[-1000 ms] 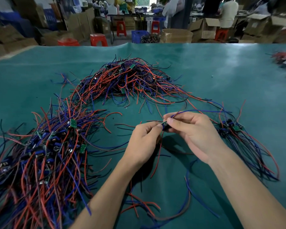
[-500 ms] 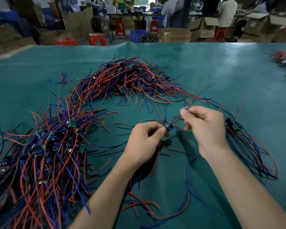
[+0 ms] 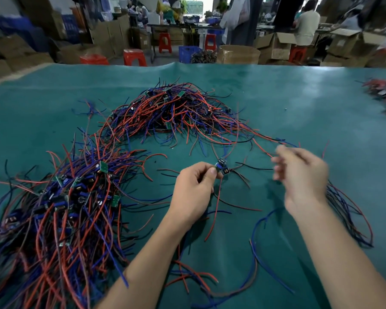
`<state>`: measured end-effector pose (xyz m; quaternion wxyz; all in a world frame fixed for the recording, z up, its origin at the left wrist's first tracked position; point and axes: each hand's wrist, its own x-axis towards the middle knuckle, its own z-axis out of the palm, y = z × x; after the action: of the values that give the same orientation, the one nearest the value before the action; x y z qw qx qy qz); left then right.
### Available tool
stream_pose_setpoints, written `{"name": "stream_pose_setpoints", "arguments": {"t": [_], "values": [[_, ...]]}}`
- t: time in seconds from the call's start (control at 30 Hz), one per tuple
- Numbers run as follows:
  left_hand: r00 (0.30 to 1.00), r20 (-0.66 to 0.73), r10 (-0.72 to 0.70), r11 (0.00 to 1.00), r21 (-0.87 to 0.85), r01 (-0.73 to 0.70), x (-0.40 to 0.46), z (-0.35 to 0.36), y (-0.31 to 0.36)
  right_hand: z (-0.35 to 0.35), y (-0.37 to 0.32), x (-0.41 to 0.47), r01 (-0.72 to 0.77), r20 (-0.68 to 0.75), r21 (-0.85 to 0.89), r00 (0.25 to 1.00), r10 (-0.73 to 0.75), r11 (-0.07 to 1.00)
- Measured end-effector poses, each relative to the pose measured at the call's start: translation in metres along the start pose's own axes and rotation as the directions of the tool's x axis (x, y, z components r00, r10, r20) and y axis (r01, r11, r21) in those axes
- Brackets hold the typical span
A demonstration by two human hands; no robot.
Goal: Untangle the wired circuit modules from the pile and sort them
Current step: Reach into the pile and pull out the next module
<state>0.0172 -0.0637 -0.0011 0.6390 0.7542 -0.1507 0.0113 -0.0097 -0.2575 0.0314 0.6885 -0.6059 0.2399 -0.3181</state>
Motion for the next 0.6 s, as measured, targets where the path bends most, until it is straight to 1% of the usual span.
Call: {"name": "stream_pose_setpoints", "arguments": {"t": [0.03,0.07,0.1,0.13,0.2,0.27,0.33,0.4,0.47,0.5,0.53,0.57,0.6], "values": [[1.000,0.002,0.007,1.000,-0.003,-0.007,0.000,0.001,0.000,0.009,0.002,-0.011,-0.001,0.166,-0.059,0.986,0.011,0.998],[1.000,0.008,0.012,1.000,-0.007,-0.012,0.000,0.001,0.000,0.017,0.005,-0.022,0.033,0.319,-0.120,0.948,0.007,0.992],[1.000,0.020,0.016,1.000,-0.009,-0.016,0.001,0.000,0.001,0.024,0.007,-0.031,0.095,0.430,-0.169,0.903,-0.013,0.981],[0.999,0.036,0.024,1.000,-0.005,-0.024,0.001,0.000,0.001,0.029,0.009,-0.039,0.160,0.488,-0.199,0.872,-0.043,0.967],[0.997,0.070,0.044,0.999,0.018,-0.046,0.000,0.000,0.002,0.032,0.012,-0.043,0.225,0.491,-0.212,0.866,-0.095,0.951],[0.994,0.092,0.053,0.998,0.027,-0.055,-0.001,0.000,0.003,0.029,0.010,-0.038,0.233,0.455,-0.184,0.882,-0.127,0.955],[0.992,0.121,0.039,0.999,0.025,-0.043,-0.002,0.001,0.004,0.021,0.004,-0.027,0.255,0.358,-0.154,0.915,-0.187,0.954],[0.990,0.141,0.019,1.000,0.005,-0.020,-0.003,0.000,0.004,0.007,-0.006,-0.011,0.249,0.188,-0.108,0.956,-0.226,0.962],[0.989,0.146,0.012,1.000,-0.005,-0.011,-0.003,0.000,0.005,-0.010,-0.017,0.005,0.218,-0.002,-0.062,0.976,-0.218,0.974],[0.991,0.132,0.010,1.000,-0.004,-0.010,-0.004,0.001,0.006,-0.020,-0.019,0.013,0.204,-0.093,-0.084,0.973,-0.212,0.975],[0.994,0.105,0.007,1.000,-0.010,-0.006,-0.004,0.000,0.006,-0.028,-0.020,0.021,0.183,-0.167,-0.151,0.964,-0.208,0.971],[0.997,0.073,0.000,0.999,-0.033,0.002,-0.003,0.000,0.005,-0.036,-0.019,0.028,0.150,-0.219,-0.246,0.954,-0.206,0.958],[0.999,0.047,-0.009,0.998,-0.062,0.012,-0.002,0.000,0.005,-0.042,-0.018,0.033,0.115,-0.242,-0.346,0.948,-0.207,0.931]]}}
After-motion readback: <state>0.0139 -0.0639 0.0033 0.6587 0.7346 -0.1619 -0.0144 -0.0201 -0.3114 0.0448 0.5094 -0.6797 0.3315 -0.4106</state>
